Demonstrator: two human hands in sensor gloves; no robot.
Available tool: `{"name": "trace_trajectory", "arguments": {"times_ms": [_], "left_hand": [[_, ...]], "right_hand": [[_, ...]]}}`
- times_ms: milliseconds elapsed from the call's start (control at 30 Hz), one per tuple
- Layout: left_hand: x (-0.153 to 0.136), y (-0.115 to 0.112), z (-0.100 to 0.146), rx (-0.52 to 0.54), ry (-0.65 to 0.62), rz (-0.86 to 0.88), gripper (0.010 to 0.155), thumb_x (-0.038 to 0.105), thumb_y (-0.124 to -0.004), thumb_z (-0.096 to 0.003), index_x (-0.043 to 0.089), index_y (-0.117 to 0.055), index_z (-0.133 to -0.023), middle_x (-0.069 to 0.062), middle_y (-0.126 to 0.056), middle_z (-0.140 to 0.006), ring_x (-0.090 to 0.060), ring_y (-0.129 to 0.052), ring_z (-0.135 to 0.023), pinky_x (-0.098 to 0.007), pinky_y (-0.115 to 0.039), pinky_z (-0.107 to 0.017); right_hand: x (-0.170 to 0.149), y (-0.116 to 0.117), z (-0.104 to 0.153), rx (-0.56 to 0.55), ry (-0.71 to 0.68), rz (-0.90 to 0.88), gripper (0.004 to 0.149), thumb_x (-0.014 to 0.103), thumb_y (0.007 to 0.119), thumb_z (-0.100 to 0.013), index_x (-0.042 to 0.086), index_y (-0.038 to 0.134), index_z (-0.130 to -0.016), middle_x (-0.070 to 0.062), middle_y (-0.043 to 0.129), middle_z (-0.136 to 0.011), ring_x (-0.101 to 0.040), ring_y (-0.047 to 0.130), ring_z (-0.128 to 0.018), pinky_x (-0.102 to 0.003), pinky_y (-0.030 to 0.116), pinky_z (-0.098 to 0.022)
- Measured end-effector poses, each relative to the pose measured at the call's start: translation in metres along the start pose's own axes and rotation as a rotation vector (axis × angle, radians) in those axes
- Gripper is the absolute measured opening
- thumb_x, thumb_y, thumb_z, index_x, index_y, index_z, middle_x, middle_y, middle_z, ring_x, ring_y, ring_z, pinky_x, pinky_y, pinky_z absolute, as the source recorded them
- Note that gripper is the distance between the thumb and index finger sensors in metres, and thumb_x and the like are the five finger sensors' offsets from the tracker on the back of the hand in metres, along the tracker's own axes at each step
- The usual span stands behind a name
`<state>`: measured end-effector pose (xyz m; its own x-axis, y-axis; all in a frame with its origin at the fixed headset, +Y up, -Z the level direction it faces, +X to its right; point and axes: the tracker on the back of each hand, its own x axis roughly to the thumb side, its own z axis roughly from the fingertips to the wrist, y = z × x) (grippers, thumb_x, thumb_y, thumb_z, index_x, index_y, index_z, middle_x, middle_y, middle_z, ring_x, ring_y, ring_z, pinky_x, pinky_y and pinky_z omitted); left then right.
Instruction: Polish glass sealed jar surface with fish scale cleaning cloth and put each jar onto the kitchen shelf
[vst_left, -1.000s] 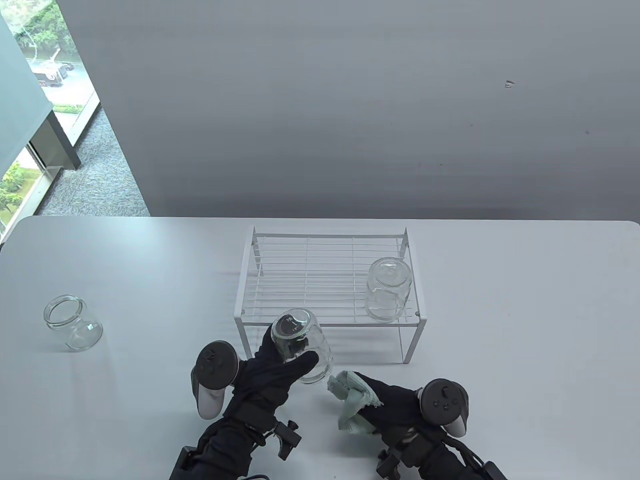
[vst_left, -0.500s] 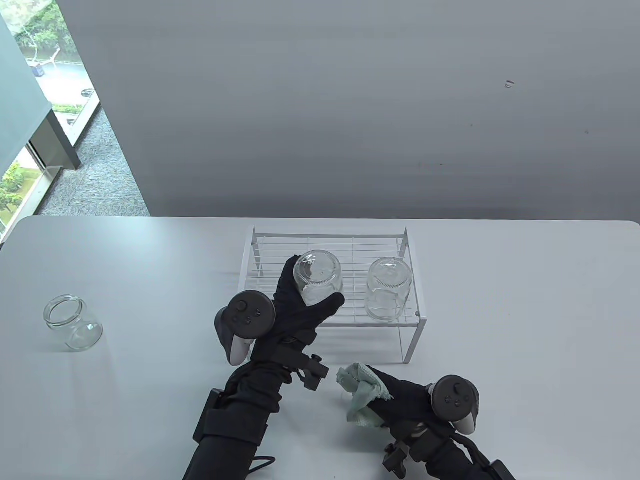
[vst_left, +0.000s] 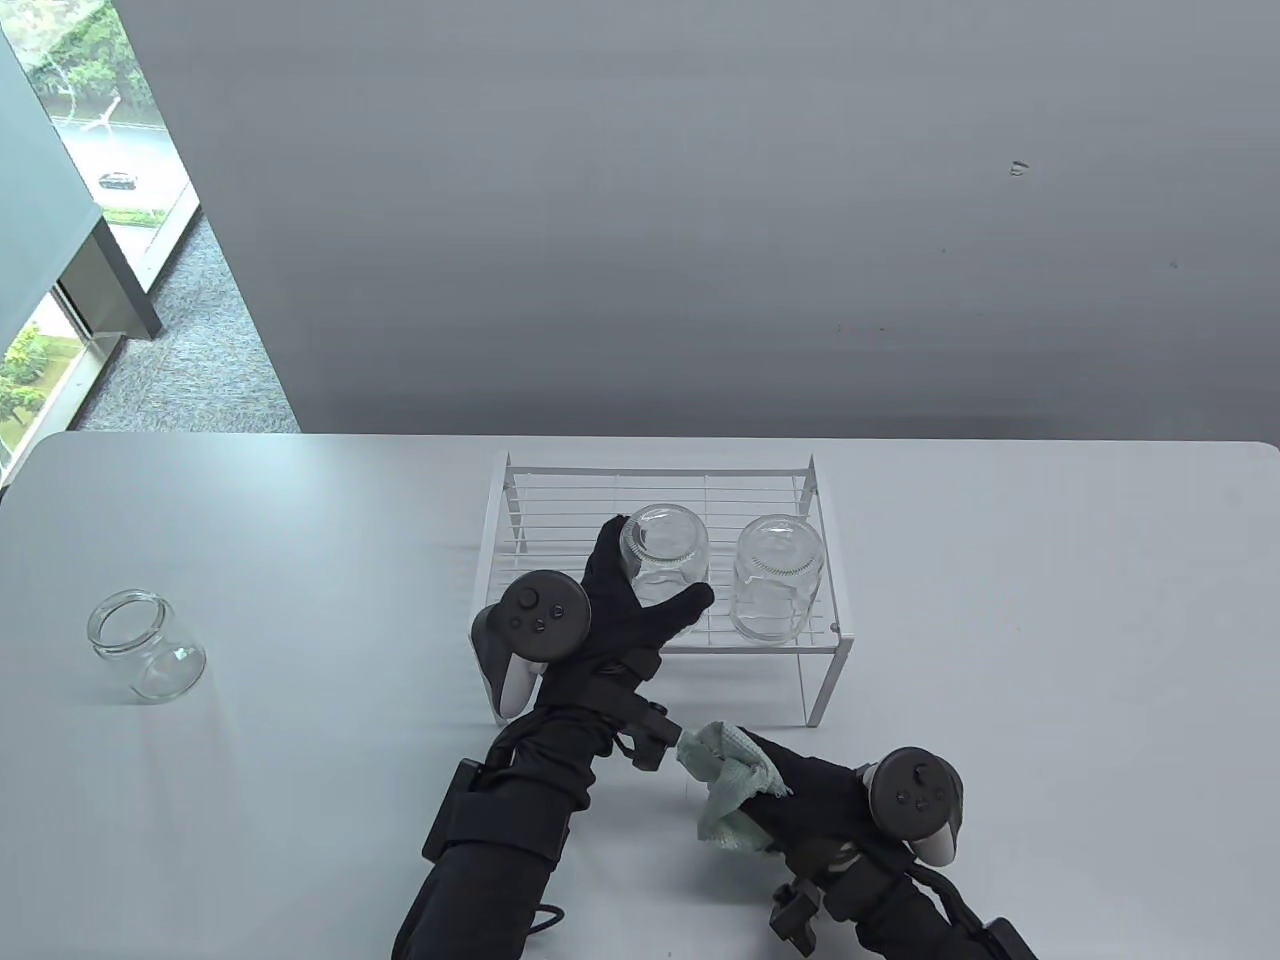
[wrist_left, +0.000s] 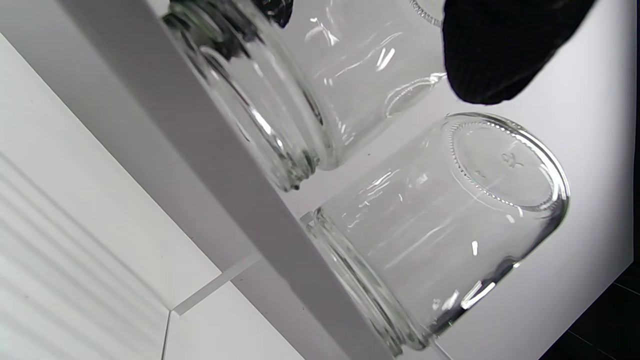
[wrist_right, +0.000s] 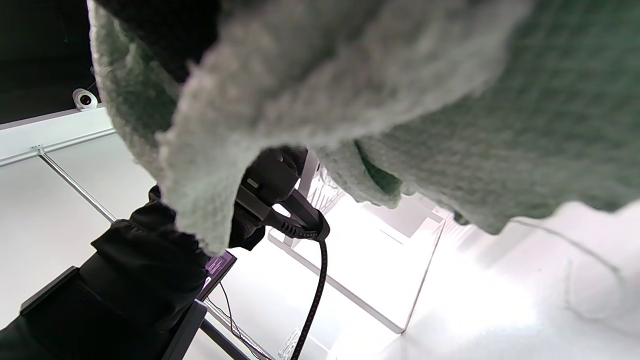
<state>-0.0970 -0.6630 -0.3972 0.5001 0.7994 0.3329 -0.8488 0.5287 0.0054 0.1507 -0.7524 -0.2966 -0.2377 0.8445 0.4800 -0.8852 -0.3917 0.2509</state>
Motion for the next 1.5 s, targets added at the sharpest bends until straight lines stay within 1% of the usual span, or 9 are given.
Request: {"name": "trace_trajectory", "arguments": {"times_ms": [567,600,667,1100,1333,1500], "left_hand": [[-0.001,-0.002,0.002,0.01,0.001,-0.012,0.106,0.064,-0.088,-0.0424,-0.004,-0.036,-0.106,-0.035,-0.059,-0.101,-0.061,-0.073,-0.085,-0.071,-0.052,-0.059],[-0.001,-0.002,0.002,0.009,0.001,-0.012,0.108,0.064,-0.088,-0.0409,-0.004,-0.036,-0.106,-0.035,-0.059,-0.101,-0.061,-0.073,-0.085,-0.071,-0.052,-0.059],[-0.001,-0.002,0.002,0.005,0.002,-0.008,0.106,0.063,-0.088,-0.0424,-0.004,-0.035,-0.106,-0.036,-0.058,-0.101,-0.062,-0.072,-0.085,-0.071,-0.051,-0.059],[-0.002,-0.003,0.004,-0.017,-0.011,0.027,0.108,0.062,-0.088,-0.0424,-0.005,-0.032,-0.105,-0.038,-0.054,-0.102,-0.066,-0.066,-0.086,-0.073,-0.047,-0.059],[-0.001,0.002,0.007,-0.023,-0.012,0.031,0.108,0.062,-0.087,-0.043,-0.005,-0.029,-0.106,-0.039,-0.051,-0.103,-0.067,-0.063,-0.087,-0.076,-0.047,-0.058],[0.001,0.011,0.011,-0.006,-0.032,0.011,0.109,0.062,-0.087,-0.0427,-0.004,-0.028,-0.106,-0.037,-0.05,-0.105,-0.065,-0.064,-0.089,-0.075,-0.047,-0.06]], "right_hand": [[-0.001,0.001,0.0,0.01,0.01,-0.015,0.056,0.03,0.078,-0.051,-0.008,0.074,-0.092,-0.036,0.084,-0.073,-0.052,0.093,-0.053,-0.065,0.067,-0.044],[-0.001,0.0,0.0,0.009,0.01,-0.014,0.056,0.03,0.078,-0.051,-0.008,0.074,-0.092,-0.036,0.084,-0.073,-0.052,0.093,-0.053,-0.065,0.067,-0.044],[-0.001,0.0,0.0,0.008,0.011,-0.014,0.056,0.03,0.078,-0.051,-0.008,0.074,-0.092,-0.036,0.084,-0.073,-0.052,0.094,-0.053,-0.065,0.067,-0.044],[-0.001,0.001,0.0,0.013,0.023,-0.029,0.056,0.03,0.079,-0.051,-0.008,0.074,-0.092,-0.036,0.084,-0.073,-0.052,0.093,-0.053,-0.065,0.067,-0.044],[-0.001,0.001,0.0,0.016,0.024,-0.032,0.056,0.03,0.079,-0.051,-0.008,0.074,-0.092,-0.036,0.084,-0.073,-0.052,0.093,-0.053,-0.065,0.067,-0.044],[-0.001,0.001,0.0,0.019,0.023,-0.031,0.056,0.03,0.079,-0.051,-0.008,0.074,-0.092,-0.036,0.084,-0.073,-0.052,0.093,-0.053,-0.065,0.067,-0.044]]}}
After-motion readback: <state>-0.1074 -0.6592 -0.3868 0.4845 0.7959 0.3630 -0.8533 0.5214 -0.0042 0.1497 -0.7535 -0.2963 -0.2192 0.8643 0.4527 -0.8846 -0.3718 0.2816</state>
